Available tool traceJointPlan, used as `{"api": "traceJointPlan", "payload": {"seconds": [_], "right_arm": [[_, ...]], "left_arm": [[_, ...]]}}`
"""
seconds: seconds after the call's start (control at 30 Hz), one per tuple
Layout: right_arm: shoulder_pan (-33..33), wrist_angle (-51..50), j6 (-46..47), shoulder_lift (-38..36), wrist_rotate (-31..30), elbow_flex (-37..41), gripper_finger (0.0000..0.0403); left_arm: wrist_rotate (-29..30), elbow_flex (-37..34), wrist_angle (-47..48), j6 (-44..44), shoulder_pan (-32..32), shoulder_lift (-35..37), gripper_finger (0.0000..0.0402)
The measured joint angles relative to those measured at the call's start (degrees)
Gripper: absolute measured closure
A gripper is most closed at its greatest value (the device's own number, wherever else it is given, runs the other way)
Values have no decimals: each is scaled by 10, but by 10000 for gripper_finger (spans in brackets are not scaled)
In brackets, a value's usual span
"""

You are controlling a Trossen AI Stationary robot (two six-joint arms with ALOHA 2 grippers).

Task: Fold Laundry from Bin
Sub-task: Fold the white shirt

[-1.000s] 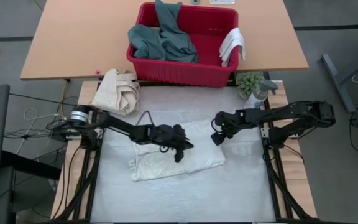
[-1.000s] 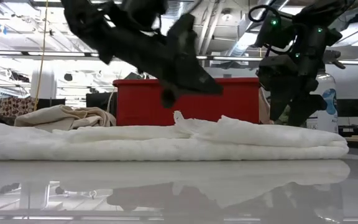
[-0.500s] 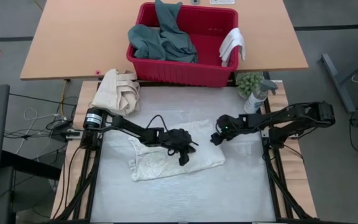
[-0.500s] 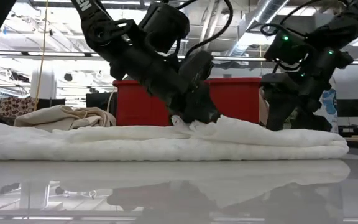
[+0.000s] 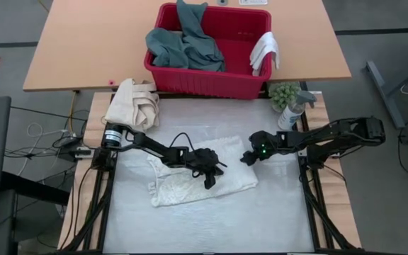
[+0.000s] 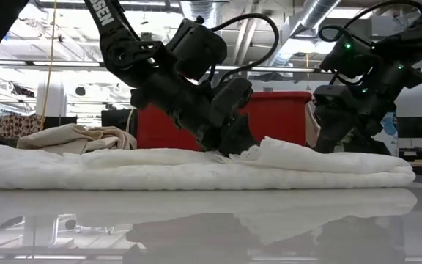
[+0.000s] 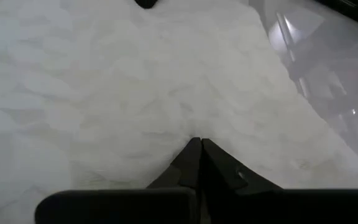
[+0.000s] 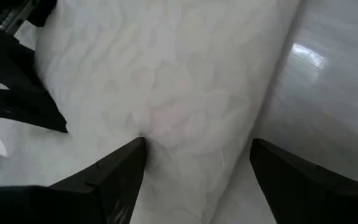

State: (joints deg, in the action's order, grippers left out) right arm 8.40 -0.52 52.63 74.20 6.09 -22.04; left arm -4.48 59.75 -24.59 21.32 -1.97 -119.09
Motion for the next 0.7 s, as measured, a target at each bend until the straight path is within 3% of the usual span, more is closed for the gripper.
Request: {"api": "traceJointPlan", "payload": {"seconds": [0.23, 0.5, 0.6, 0.7], "right_arm": [[0, 31, -15, 21, 6, 0, 88], [0, 144, -12, 119, 46, -3, 96], [9, 136, 13, 120, 47, -3, 136], [17, 116, 33, 116, 49, -2, 226]], "left_arm": [[3, 0, 3, -5, 4, 0, 401], [8, 0, 5, -5, 4, 0, 401], [13, -1, 5, -5, 4, 0, 401], [18, -1, 5, -5, 4, 0, 401]]}}
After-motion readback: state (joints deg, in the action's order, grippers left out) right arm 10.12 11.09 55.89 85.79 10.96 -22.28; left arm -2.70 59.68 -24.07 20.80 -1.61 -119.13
